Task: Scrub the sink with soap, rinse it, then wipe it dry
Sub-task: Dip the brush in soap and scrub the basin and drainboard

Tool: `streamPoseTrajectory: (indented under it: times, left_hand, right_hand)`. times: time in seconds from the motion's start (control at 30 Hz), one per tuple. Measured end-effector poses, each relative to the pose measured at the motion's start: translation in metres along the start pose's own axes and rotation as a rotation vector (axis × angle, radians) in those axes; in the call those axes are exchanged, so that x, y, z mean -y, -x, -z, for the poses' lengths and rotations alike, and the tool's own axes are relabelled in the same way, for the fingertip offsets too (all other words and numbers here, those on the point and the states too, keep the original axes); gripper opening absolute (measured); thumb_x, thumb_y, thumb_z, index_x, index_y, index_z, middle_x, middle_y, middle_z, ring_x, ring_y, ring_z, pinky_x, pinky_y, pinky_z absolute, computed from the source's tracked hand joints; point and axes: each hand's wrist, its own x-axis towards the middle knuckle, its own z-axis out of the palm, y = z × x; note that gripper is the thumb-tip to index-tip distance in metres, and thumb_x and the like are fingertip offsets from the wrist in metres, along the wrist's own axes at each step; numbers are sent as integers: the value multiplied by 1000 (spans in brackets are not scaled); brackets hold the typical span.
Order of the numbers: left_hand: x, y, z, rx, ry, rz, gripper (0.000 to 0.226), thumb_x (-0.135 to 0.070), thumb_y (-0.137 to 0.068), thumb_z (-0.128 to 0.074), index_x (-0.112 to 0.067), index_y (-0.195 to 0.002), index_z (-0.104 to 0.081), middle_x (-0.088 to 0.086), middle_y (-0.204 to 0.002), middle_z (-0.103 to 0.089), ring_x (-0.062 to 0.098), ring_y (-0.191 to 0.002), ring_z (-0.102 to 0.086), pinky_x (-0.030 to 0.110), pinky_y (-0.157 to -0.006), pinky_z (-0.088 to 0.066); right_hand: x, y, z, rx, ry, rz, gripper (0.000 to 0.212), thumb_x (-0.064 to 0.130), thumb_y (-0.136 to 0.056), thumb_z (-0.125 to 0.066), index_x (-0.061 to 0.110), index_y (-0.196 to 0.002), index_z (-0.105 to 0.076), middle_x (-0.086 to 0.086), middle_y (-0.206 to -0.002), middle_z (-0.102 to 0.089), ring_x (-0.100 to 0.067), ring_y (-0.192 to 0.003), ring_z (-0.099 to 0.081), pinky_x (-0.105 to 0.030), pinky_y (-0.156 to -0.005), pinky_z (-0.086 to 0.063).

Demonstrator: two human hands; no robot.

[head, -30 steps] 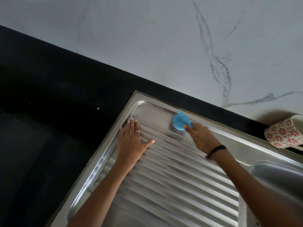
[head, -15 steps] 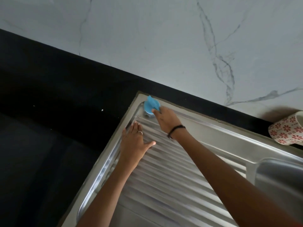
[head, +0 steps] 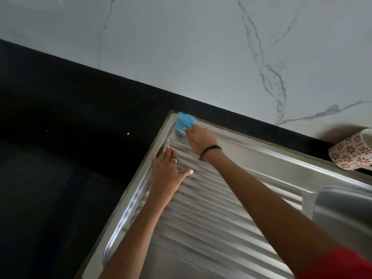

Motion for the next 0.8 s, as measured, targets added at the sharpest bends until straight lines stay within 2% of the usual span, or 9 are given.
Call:
streamPoseTrajectory:
  times: [0.1,0.23,0.3,0.37,0.47,0.53,0.6,0.73,0.8]
  left_hand:
    - [1,-1,-1,5,-16,5,92,-67,-85,-38,-8,-148,-9,10,-157,-7,19,-145,-5,42,-116,-3]
    - [1,5,-5,7,-39,-20,94,-69,-85,-30,-7,-148,2,11,-157,2,21,-145,0,42,-116,1]
    - [0,9,-8,-9,-58,-35,99,-76,-80,-17,-8,-148,5,11,-157,3,22,-145,1,42,-115,2]
    - [-3,13,-13,-35,-62,-51,105,-79,-67,5,-10,-146,10,10,-157,4,23,-145,2,40,-115,4]
    - [-12,18,-19,-44,-61,-75,103,-79,-59,22,-13,-138,22,8,-155,14,22,-145,6,38,-113,9]
    - [-17,22,-24,-43,-23,-79,97,-79,-62,20,-16,-136,25,4,-151,22,21,-144,9,37,-111,11]
    - [-23,29,-28,-58,-2,-90,93,-78,-68,17,-17,-137,25,2,-149,23,20,-144,8,37,-109,13]
    - [-34,51,-28,-51,38,-84,78,-63,-89,-19,-20,-139,22,3,-156,14,18,-144,8,36,-110,13]
    - [-38,59,-27,-55,25,-81,76,-58,-93,-24,-20,-144,18,3,-156,13,18,-144,8,36,-109,15]
  right_hand:
    - [18,-5,-10,5,-30,13,36,30,-100,-31,6,-118,-53,-13,-101,-60,-22,-80,-54,-32,-72,-48]
    - [-35,21,10,-11,-46,-41,42,39,-99,-30,6,-104,-55,-12,-89,-58,-27,-81,-57,-39,-72,-48]
    - [-71,38,25,-32,-32,-82,43,41,-99,-31,6,-103,-56,-12,-88,-57,-26,-78,-54,-37,-69,-44]
    - [-101,59,38,-69,3,-123,41,41,-99,-30,7,-100,-55,-11,-86,-56,-25,-78,-53,-36,-68,-43]
    - [-121,84,47,-132,-43,-200,36,38,-99,-33,9,-84,-47,-4,-67,-46,-22,-65,-45,-27,-52,-32]
    - [-116,83,44,-126,-85,-224,36,38,-99,-34,8,-85,-48,-4,-67,-46,-20,-62,-45,-26,-51,-31]
    - [-97,71,38,-97,-80,-199,41,39,-99,-34,4,-94,-55,-11,-80,-55,-23,-71,-50,-30,-60,-38]
    - [-41,28,22,26,-34,-43,39,28,-101,-32,1,-118,-53,-21,-112,-58,-33,-95,-56,-40,-81,-45]
    - [-15,11,18,53,-48,7,37,25,-100,-32,8,-129,-48,-16,-118,-54,-30,-102,-56,-35,-84,-46]
